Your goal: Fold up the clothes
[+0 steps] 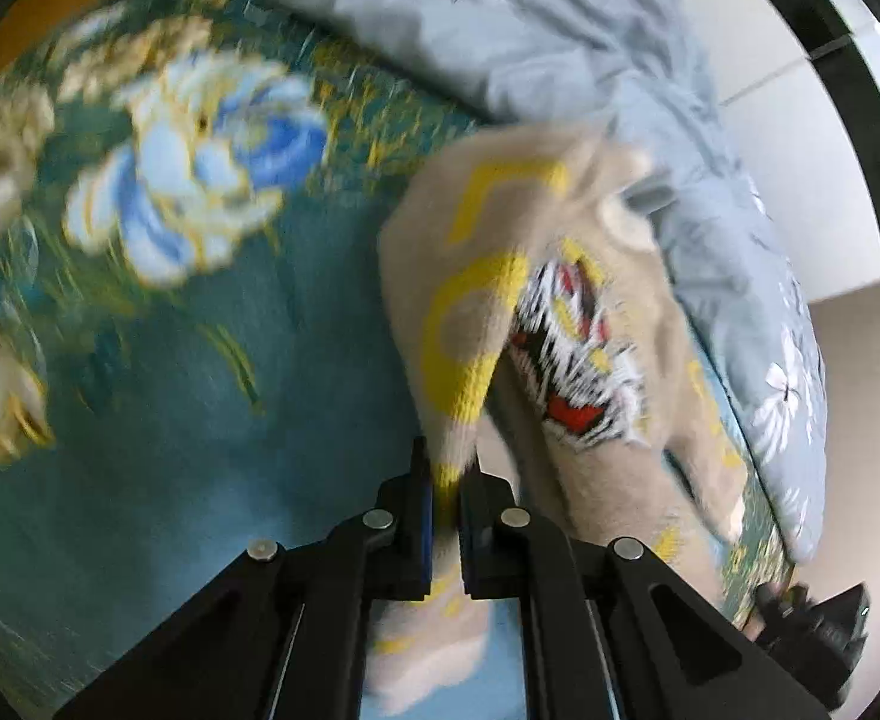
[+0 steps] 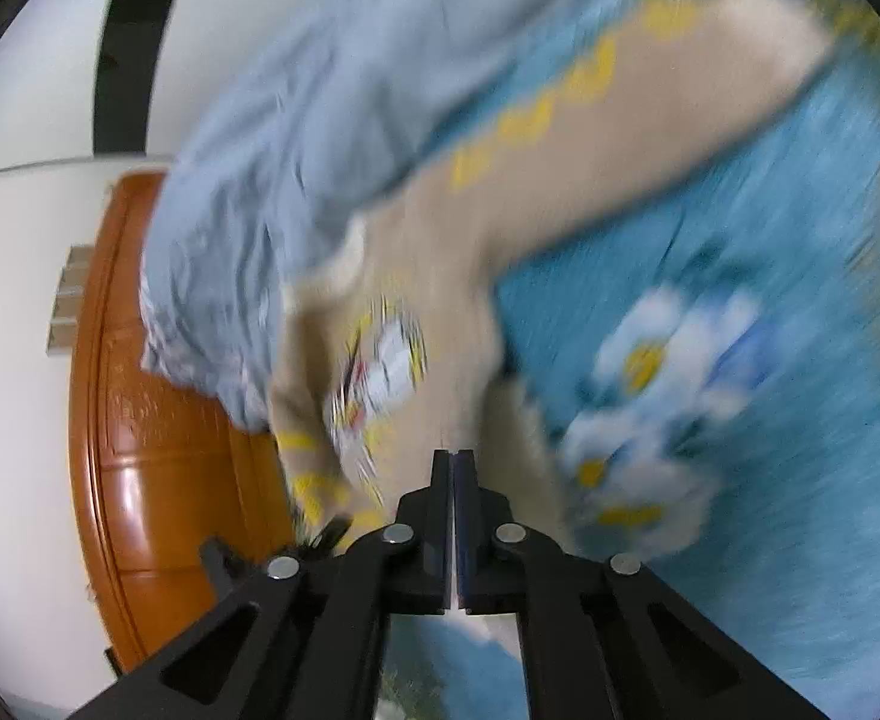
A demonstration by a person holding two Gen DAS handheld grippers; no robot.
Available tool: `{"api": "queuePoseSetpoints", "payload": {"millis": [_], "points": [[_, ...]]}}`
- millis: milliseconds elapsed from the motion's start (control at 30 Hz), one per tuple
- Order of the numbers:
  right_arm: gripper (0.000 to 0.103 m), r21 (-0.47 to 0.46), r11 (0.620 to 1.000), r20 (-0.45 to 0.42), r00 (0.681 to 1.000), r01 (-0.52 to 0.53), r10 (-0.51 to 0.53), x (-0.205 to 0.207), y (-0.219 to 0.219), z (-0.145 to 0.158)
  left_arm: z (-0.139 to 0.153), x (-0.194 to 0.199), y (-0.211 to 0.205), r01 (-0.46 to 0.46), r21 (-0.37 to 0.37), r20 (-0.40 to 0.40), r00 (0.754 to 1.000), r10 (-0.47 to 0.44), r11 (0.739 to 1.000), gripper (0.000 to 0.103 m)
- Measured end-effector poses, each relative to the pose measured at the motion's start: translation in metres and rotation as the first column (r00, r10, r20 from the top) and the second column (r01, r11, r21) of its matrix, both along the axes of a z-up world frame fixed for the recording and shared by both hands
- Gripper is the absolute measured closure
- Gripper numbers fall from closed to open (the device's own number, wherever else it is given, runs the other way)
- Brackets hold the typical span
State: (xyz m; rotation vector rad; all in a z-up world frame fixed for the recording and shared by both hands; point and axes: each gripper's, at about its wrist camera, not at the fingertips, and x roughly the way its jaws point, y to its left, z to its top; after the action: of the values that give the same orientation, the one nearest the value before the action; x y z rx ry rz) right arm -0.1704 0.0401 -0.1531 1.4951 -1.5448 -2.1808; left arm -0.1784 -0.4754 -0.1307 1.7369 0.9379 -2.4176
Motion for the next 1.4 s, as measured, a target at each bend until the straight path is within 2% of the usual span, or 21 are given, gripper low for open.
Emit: {"api": "queuePoseSetpoints", "payload": {"millis": [100,200,300,367,433,500,567,633,667,867,1033,1067,1100,1133,1167,1233,1300,1400], "points": [[0.103,0.101,0.995,-0.01,1.0,0.016,-0.015,0.017,0.04,0.027,0.026,-0.002,-0.018,0.054,-0.103,-0.017,0.998,-0.056,0.993,0.097],[0.103,0.16,0.987,0.018,1.0,0.014,-0.017,0.035,0.062,0.036,0.037,-0.02,-0.036,0.117,-0.262,0.018,0.993,-0.117,0.958,0.097],[0.102,0.156,0.988,0.041,0.999,-0.001,-0.006,0.044,0.061,0.026,0.038,-0.044,-0.057,0.16,-0.394,0.079,0.987,-0.14,0.905,0.097],[0.099,0.147,0.988,0.054,0.998,-0.034,0.026,0.046,0.048,0.012,0.032,-0.059,-0.072,0.144,-0.444,0.132,0.987,-0.094,0.884,0.096],[0.099,0.128,0.989,0.068,0.996,-0.071,0.062,0.046,0.032,-0.002,0.027,-0.062,-0.085,0.068,-0.391,0.149,0.989,-0.01,0.918,0.095],[0.098,0.121,0.985,0.094,0.989,-0.124,0.113,0.039,0.008,-0.019,0.022,-0.06,-0.088,0.006,-0.37,0.14,0.989,0.05,0.929,0.094],[0.092,0.129,0.974,0.118,0.978,-0.185,0.17,0.033,-0.015,-0.033,0.02,-0.055,-0.083,0.0,-0.355,0.147,0.988,0.056,0.935,0.089],[0.06,0.135,0.961,0.133,0.966,-0.241,0.223,0.028,-0.036,-0.045,0.019,-0.046,-0.076,0.014,-0.342,0.151,0.988,0.04,0.939,0.063],[0.055,0.139,0.953,0.14,0.958,-0.268,0.249,0.026,-0.046,-0.052,0.019,-0.041,-0.076,0.013,-0.337,0.147,0.988,0.039,0.941,0.058],[0.053,0.127,0.928,0.165,0.93,-0.349,0.327,0.015,-0.082,-0.082,0.027,0.01,-0.07,-0.022,-0.293,0.066,0.997,0.043,0.956,0.052],[0.051,0.076,0.921,0.132,0.92,-0.381,0.37,0.008,-0.111,-0.086,0.008,0.059,-0.041,0.025,-0.216,0.086,0.996,-0.007,0.976,0.05],[0.053,0.078,0.92,0.123,0.92,-0.384,0.373,0.007,-0.115,-0.083,0.003,0.065,-0.035,0.029,-0.191,0.095,0.995,-0.011,0.981,0.05],[0.065,0.078,0.921,0.115,0.921,-0.381,0.372,0.006,-0.118,-0.079,-0.002,0.071,-0.03,0.032,-0.165,0.103,0.995,-0.015,0.986,0.05],[0.084,0.07,0.924,0.105,0.924,-0.376,0.368,0.005,-0.119,-0.076,-0.008,0.076,-0.024,0.035,-0.139,0.112,0.994,-0.02,0.99,0.05],[0.089,0.035,0.934,0.088,0.932,-0.356,0.352,0.005,-0.117,-0.072,-0.012,0.08,-0.02,0.034,-0.116,0.12,0.993,-0.02,0.993,0.05],[0.091,-0.061,0.952,0.031,0.953,-0.3,0.303,0.003,-0.104,-0.062,-0.017,0.086,-0.01,0.024,-0.068,0.121,0.993,-0.016,0.997,0.05],[0.092,-0.124,0.954,-0.051,0.962,-0.271,0.267,0.001,-0.087,-0.04,-0.018,0.089,-0.004,0.006,-0.02,0.107,0.994,-0.003,1.0,0.05],[0.092,-0.204,0.947,-0.19,0.959,-0.249,0.212,-0.002,-0.057,0.006,-0.014,0.088,0.005,-0.018,0.039,0.078,0.997,0.015,0.999,0.05]]}}
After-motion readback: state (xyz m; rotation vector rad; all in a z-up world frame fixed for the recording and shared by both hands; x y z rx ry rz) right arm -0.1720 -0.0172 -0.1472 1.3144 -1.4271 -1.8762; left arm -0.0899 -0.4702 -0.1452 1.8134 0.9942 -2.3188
